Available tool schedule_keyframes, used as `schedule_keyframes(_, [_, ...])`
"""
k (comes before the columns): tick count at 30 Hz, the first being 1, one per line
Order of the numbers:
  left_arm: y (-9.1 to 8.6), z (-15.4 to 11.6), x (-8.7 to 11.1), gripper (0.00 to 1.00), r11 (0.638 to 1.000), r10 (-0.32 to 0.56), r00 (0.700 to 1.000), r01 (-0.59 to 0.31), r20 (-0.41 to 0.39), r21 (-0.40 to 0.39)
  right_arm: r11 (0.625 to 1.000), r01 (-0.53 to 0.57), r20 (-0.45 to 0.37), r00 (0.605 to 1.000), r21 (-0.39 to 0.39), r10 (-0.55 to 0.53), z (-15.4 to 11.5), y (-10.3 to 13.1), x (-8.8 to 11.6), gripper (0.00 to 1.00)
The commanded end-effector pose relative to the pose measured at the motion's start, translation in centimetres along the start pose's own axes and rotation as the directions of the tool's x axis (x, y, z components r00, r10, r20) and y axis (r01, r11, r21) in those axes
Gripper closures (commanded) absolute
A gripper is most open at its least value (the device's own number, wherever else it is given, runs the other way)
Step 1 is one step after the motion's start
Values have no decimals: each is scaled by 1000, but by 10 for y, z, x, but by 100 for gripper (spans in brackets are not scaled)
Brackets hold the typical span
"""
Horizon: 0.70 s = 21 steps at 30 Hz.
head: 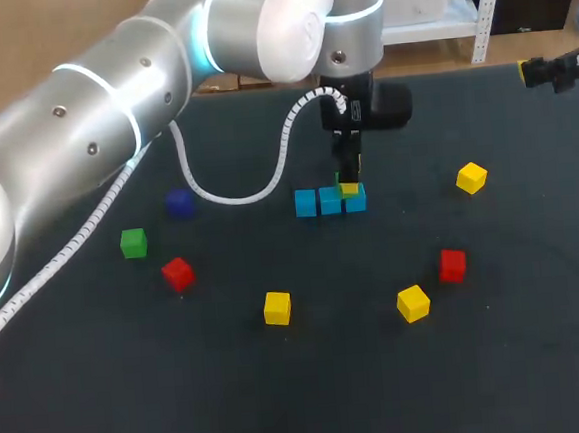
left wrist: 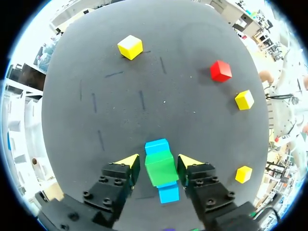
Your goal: Place the blue cubes, place green cubes on the blue cubes, place the yellow cubes on the green cubes, then place the red cubes on the yellow cubes, and place purple cube on the red cubes.
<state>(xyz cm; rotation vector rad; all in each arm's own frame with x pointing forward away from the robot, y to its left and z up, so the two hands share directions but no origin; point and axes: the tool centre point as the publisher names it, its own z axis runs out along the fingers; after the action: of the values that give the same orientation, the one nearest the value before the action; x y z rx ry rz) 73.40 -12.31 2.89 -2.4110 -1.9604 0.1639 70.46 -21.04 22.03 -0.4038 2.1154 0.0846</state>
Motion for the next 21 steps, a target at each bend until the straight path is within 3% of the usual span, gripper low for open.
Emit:
schedule_keyframes(1, [3,-3,0,50,1000,1,1000,-1,-5,5,1000,-1,53,999,-5,1,3,-1,3,0])
schedule_keyframes(12, [3,-3,0,55,1000,2,1000,-2,-8,9,1000,-1,53,999,-5,1,3,-1,3,0])
schedule_keyframes(16, [3,-3,0,61,1000,-1,1000,1,-7,11,1000,-1,53,999,-5,1,3,-1,3,0])
schedule_keyframes(19, [2,-2,1,73,1000,-2,1000,3,-7,12,1000,-1,53,999,-5,1,3,-1,3,0])
schedule_keyframes(21, [2,-2,1,71,1000,-3,1000,3,-7,13,1000,-1,53,999,-5,1,3,-1,3,0])
